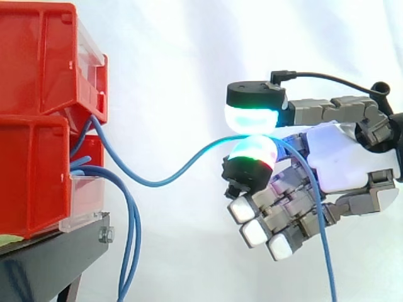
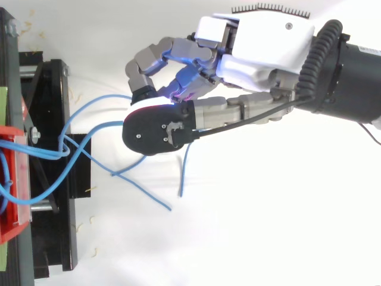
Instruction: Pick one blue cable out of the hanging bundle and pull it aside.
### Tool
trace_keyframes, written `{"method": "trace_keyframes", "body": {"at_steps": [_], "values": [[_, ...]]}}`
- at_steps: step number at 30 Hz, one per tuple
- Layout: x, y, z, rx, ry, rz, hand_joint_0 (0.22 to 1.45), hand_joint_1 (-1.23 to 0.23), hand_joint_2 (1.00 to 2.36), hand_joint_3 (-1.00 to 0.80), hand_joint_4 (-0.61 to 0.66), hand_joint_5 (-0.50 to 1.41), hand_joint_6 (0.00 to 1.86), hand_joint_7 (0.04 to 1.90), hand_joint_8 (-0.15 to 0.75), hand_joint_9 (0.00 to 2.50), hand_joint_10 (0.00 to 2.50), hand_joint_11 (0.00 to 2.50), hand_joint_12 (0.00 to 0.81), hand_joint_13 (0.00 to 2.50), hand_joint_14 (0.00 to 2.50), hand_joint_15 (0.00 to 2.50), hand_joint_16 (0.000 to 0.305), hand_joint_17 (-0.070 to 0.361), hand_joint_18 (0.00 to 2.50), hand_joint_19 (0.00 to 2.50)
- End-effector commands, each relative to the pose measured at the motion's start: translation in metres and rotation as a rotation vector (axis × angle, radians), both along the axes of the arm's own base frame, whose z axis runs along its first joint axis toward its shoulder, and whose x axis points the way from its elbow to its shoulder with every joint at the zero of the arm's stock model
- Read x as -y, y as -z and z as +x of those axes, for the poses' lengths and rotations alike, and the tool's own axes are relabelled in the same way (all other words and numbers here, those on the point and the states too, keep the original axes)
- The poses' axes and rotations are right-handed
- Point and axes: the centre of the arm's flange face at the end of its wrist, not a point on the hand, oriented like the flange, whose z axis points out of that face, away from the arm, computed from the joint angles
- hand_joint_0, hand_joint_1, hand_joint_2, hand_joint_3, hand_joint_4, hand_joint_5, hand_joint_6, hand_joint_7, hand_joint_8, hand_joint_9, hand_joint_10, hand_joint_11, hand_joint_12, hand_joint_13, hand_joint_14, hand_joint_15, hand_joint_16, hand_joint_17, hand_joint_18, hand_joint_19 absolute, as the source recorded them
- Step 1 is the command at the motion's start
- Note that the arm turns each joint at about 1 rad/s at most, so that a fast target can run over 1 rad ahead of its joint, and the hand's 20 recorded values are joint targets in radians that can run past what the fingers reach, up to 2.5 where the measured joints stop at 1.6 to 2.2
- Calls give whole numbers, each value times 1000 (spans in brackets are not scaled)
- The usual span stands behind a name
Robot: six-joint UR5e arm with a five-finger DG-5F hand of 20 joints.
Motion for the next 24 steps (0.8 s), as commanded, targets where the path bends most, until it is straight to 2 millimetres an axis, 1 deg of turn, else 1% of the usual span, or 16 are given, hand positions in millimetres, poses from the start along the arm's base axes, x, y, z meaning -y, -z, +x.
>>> {"method": "trace_keyframes", "body": {"at_steps": [1,2,4,6,7,13,15,17,18,19,20,24], "values": [[0,-1,1,9,4,0,529,-674,1402,120,-21,-97,905,1473,340,1144,11,798,457,897,16,545,66,149,813,501],[0,-1,1,9,4,0,529,-673,1400,121,-25,-97,906,1475,339,1143,14,798,456,897,16,544,66,149,813,501],[0,0,1,8,5,0,531,-675,1388,124,-23,-98,906,1473,341,1169,14,874,455,896,17,544,66,148,814,501],[-1,0,1,8,4,0,533,-677,1384,120,-26,-98,907,1469,355,1193,11,1015,456,900,16,556,66,148,813,500],[0,-1,1,9,4,0,534,-680,1378,122,-25,-99,907,1466,360,1233,9,1147,459,905,18,570,66,148,816,501],[-1,0,1,9,2,0,537,-682,1358,124,-23,-100,908,1460,363,1252,8,1204,460,908,16,571,66,148,817,501],[-1,0,1,9,4,0,538,-685,1351,125,-21,-101,908,1458,365,1282,4,1304,459,908,16,570,66,148,821,501],[0,-1,1,11,5,0,538,-686,1355,119,-22,-101,908,1458,363,1290,2,1342,459,908,16,570,66,148,821,501],[0,0,1,9,5,0,542,-689,1337,126,-22,-101,908,1458,365,1314,0,1404,459,910,16,578,65,147,820,495],[0,0,1,9,5,0,543,-688,1328,133,-21,-101,908,1458,362,1312,24,1415,457,914,17,586,65,146,819,494],[-1,0,1,9,4,0,543,-689,1329,128,-22,-101,908,1458,360,1309,133,1406,458,915,17,586,65,146,820,501],[-1,0,1,9,4,0,544,-693,1326,124,-21,-103,909,1455,363,1297,198,1421,458,916,17,590,65,146,820,495]]}}
